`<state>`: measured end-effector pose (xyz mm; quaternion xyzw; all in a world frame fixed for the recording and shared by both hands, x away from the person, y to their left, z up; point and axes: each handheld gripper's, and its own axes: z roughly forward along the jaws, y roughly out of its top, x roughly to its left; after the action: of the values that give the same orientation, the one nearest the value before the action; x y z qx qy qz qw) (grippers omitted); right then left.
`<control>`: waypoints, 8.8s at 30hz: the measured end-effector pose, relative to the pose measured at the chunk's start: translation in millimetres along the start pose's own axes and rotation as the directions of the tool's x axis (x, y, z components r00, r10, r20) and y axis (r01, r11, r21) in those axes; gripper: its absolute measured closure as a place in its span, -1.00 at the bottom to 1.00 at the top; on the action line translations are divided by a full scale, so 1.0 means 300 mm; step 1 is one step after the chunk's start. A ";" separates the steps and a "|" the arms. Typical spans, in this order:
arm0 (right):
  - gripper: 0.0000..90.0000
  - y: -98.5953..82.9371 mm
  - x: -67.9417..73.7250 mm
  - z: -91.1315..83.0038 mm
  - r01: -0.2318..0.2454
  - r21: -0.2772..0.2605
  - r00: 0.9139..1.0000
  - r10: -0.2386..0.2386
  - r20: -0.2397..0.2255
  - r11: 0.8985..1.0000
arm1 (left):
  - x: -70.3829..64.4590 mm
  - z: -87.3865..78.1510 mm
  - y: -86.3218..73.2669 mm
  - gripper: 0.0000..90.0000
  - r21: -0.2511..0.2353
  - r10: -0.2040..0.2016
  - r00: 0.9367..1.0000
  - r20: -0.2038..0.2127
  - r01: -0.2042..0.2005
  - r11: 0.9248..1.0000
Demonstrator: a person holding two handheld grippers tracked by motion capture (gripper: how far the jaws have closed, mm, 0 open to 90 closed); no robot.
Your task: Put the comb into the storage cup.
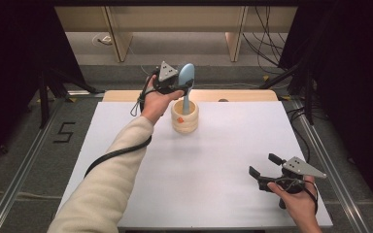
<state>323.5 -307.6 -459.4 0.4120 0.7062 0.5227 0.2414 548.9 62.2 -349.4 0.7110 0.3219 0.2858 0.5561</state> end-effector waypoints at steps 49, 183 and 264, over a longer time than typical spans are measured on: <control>-0.80 -0.002 0.002 0.003 -0.001 0.001 1.000 0.001 -0.008 1.000 | -0.004 0.031 -0.074 0.07 0.040 -0.019 1.000 -0.001 0.019 0.999; -0.80 -0.011 0.012 0.015 -0.003 0.024 1.000 0.003 -0.015 1.000 | 0.097 -0.097 -0.214 -0.67 0.163 -0.314 0.944 -0.101 0.327 0.931; -0.80 -0.005 0.012 0.009 0.002 0.017 1.000 -0.002 -0.007 1.000 | -0.134 -0.444 -0.405 -1.00 0.173 -0.139 0.990 0.008 0.135 0.976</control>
<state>323.0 -303.5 -461.5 0.4116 0.7120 0.5176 0.2359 404.8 133.0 -440.5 0.7352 0.3881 0.2109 0.5142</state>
